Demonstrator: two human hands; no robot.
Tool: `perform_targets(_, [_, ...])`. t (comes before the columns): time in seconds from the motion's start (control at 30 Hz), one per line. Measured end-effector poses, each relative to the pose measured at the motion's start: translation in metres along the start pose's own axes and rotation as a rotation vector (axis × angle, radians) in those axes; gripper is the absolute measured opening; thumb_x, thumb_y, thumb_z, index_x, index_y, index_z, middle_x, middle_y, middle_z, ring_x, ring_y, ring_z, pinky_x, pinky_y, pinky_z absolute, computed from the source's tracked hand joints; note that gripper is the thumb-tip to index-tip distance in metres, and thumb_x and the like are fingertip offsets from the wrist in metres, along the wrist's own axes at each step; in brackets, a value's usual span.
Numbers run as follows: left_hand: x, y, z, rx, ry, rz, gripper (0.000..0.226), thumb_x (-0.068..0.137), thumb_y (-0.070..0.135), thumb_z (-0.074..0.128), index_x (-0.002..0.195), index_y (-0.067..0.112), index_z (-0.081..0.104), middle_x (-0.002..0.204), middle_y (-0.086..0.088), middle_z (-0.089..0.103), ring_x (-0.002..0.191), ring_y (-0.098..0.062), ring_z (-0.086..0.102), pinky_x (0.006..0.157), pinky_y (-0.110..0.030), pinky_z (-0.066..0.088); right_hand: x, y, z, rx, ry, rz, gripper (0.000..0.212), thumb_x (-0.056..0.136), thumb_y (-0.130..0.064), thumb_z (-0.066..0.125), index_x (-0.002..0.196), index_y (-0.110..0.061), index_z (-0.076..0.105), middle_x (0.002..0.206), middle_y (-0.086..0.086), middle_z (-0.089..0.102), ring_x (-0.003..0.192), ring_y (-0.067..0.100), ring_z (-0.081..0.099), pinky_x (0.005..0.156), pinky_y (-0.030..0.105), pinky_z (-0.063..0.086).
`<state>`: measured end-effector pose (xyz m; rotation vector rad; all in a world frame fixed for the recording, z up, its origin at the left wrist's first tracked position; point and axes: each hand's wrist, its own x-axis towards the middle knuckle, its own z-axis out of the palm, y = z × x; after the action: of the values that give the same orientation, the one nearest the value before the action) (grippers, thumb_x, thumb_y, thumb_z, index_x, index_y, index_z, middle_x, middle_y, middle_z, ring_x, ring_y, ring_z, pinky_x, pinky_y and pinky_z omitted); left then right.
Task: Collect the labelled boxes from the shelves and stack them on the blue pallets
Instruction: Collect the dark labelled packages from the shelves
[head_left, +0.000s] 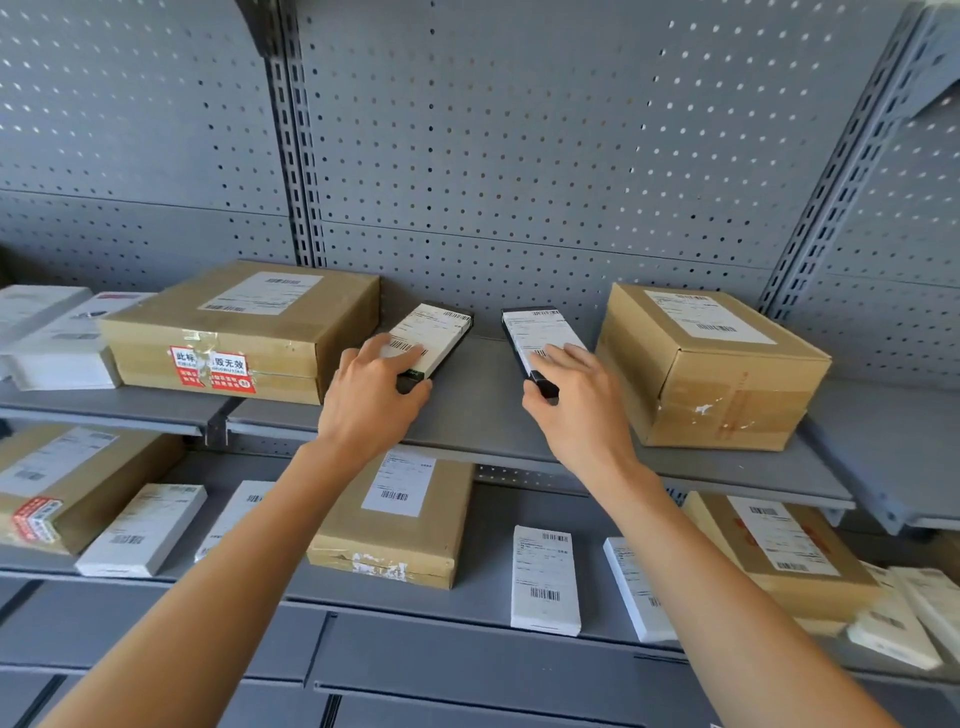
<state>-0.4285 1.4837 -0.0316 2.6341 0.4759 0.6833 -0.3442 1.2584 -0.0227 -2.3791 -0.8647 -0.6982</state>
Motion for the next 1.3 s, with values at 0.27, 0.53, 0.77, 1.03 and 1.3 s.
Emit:
perform_targets(0.27, [0.001, 0.033, -0.021, -0.091, 0.094, 0.110, 0.048, 0.095, 0.043, 0.060, 0.142, 0.035, 0.056, 0.156, 0.002, 0.040, 0.136, -0.027, 0.035, 0.106, -0.045, 0.043, -0.006, -0.004, -0.051, -0.005, 0.228, -0.019, 0.027, 0.089, -0.016, 0.068, 0.113, -0.005, 0.072, 0.121, 0.010, 0.070, 0.123, 0.029, 0.055, 0.104, 0.043, 0.043])
perform_targets(0.53, [-0.015, 0.107, -0.024, -0.141, 0.131, 0.262, 0.047, 0.095, 0.041, 0.061, 0.141, 0.033, 0.057, 0.156, -0.001, 0.041, 0.136, -0.030, 0.036, 0.107, -0.046, 0.043, -0.039, 0.033, -0.120, -0.052, 0.324, 0.030, 0.034, 0.093, -0.020, 0.067, 0.125, -0.011, 0.069, 0.135, 0.005, 0.064, 0.134, 0.023, 0.048, 0.112, 0.046, 0.040])
perform_targets(0.77, [-0.052, 0.199, -0.005, -0.196, 0.111, 0.381, 0.046, 0.095, 0.041, 0.062, 0.140, 0.033, 0.058, 0.155, -0.001, 0.041, 0.136, -0.030, 0.036, 0.103, -0.049, 0.046, -0.100, 0.088, -0.195, -0.141, 0.401, 0.079, 0.034, 0.091, -0.018, 0.069, 0.124, -0.011, 0.070, 0.134, 0.006, 0.064, 0.134, 0.024, 0.050, 0.111, 0.047, 0.040])
perform_targets(1.03, [-0.126, 0.314, 0.038, -0.254, 0.005, 0.526, 0.045, 0.095, 0.039, 0.063, 0.139, 0.032, 0.060, 0.154, -0.003, 0.043, 0.134, -0.033, 0.037, 0.104, -0.052, 0.046, -0.209, 0.154, -0.288, -0.246, 0.386, 0.247, 0.035, 0.092, -0.021, 0.068, 0.126, -0.012, 0.069, 0.137, 0.005, 0.062, 0.135, 0.022, 0.047, 0.113, 0.044, 0.038])
perform_targets(1.3, [-0.212, 0.436, 0.082, -0.285, -0.106, 0.686, 0.048, 0.096, 0.042, 0.060, 0.142, 0.029, 0.057, 0.155, -0.004, 0.041, 0.134, -0.035, 0.037, 0.108, -0.053, 0.043, -0.329, 0.209, -0.379, -0.372, 0.404, 0.395, 0.035, 0.092, -0.021, 0.068, 0.126, -0.012, 0.068, 0.136, 0.005, 0.062, 0.135, 0.022, 0.048, 0.112, 0.045, 0.038])
